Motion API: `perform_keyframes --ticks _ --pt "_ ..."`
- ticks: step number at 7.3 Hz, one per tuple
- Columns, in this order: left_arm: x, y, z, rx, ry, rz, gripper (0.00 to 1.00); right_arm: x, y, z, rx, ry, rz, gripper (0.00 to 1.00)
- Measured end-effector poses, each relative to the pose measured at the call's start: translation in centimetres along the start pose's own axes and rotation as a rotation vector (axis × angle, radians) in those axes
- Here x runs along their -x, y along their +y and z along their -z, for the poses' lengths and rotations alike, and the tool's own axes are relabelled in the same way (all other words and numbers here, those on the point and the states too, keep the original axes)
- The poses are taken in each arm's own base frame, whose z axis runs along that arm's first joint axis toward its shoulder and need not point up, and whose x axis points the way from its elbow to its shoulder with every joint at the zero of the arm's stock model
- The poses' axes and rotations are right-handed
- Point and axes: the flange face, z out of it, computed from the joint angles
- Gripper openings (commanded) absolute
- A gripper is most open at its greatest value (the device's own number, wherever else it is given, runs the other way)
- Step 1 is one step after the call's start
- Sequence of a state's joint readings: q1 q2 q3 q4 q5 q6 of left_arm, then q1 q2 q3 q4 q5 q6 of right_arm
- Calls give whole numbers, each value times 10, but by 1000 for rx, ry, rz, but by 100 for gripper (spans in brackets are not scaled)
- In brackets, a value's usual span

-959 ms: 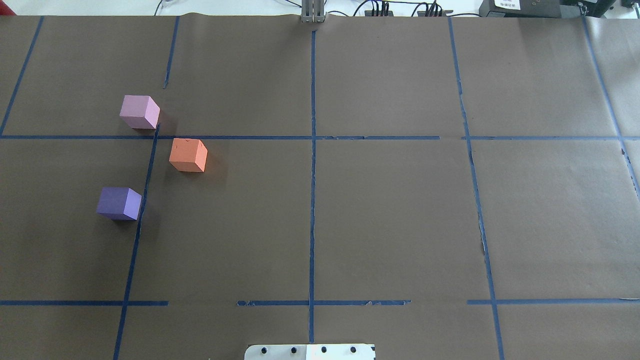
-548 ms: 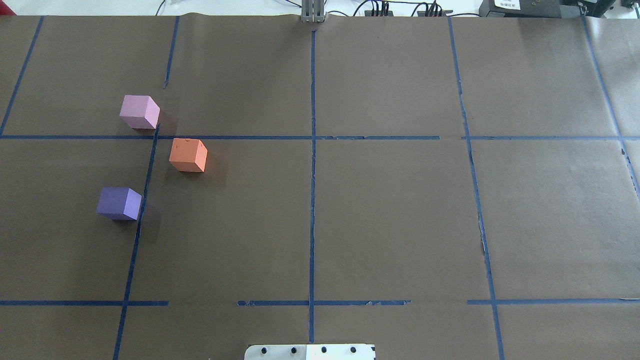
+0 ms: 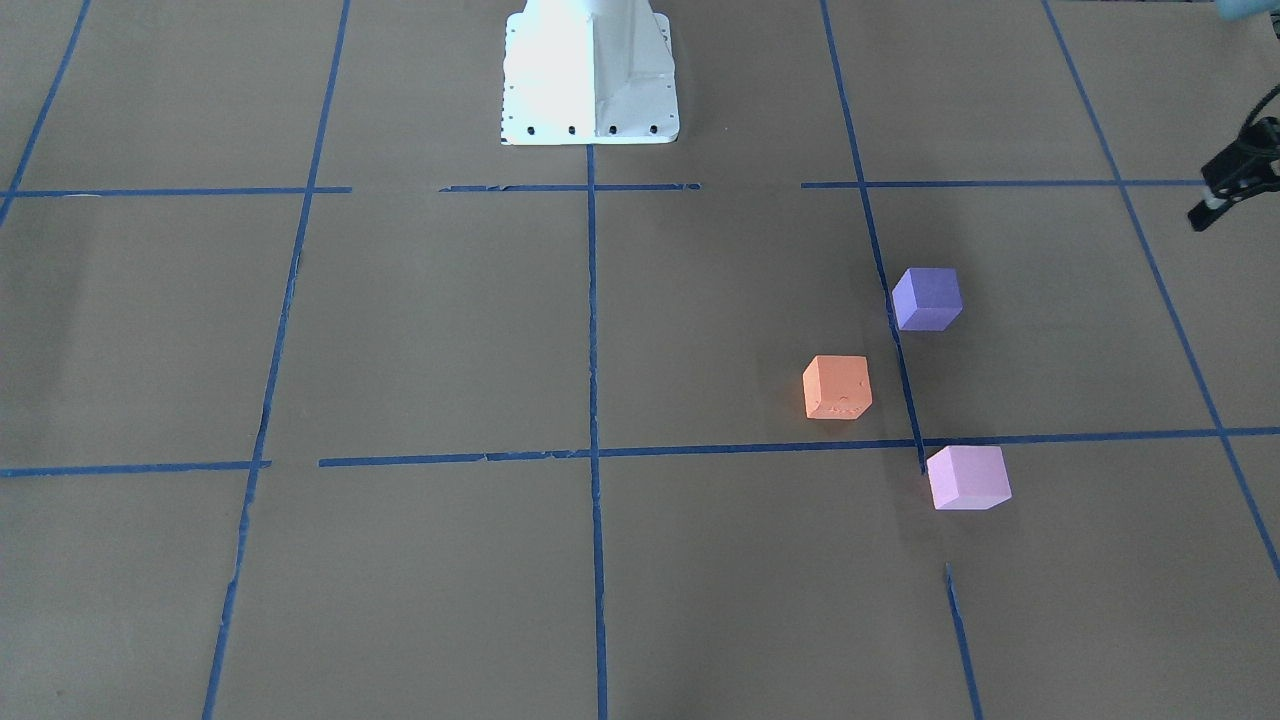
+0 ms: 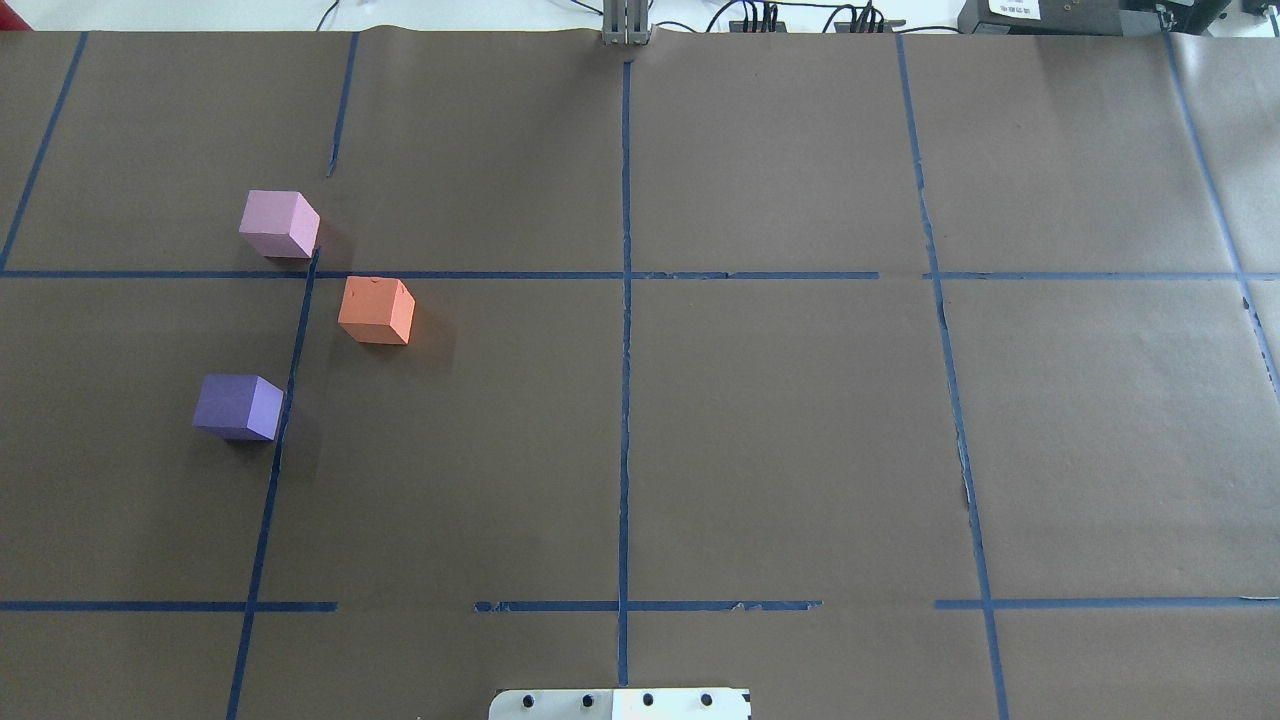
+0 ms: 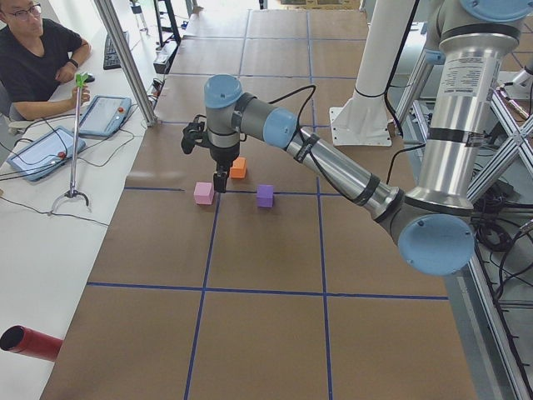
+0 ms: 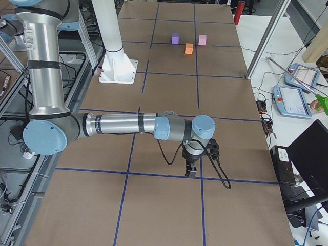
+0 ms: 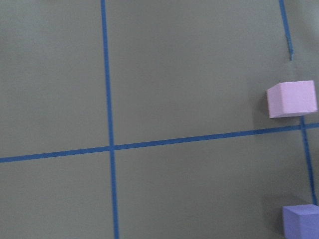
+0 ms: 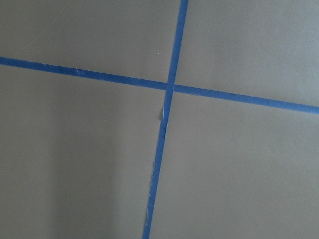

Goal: Arrange blocks in a line
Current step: 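Move the left gripper down over the orange cube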

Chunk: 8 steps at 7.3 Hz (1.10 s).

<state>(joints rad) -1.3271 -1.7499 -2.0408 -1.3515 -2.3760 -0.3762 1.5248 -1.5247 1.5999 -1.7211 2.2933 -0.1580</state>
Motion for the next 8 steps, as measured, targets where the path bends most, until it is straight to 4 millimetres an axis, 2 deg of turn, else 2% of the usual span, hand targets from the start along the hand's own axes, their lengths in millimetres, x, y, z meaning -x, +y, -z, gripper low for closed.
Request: perform_keyframes --ticks 2,3,4,5,6,8 --pt "-123 -12 -25 39 85 29 100 0 0 0 -1 0 1 100" --pt "-172 -8 -41 64 123 39 100 0 -1 0 -1 0 1 100" --pt "-207 1 -60 89 154 50 100 0 -1 1 -1 0 1 100" --pt "-230 9 -75 106 171 55 100 0 -1 0 -1 0 1 100" --pt "-244 15 -86 105 166 48 100 0 0 0 -1 0 1 100" --pt "-250 15 -107 69 108 37 100 0 -1 1 -1 0 1 100"
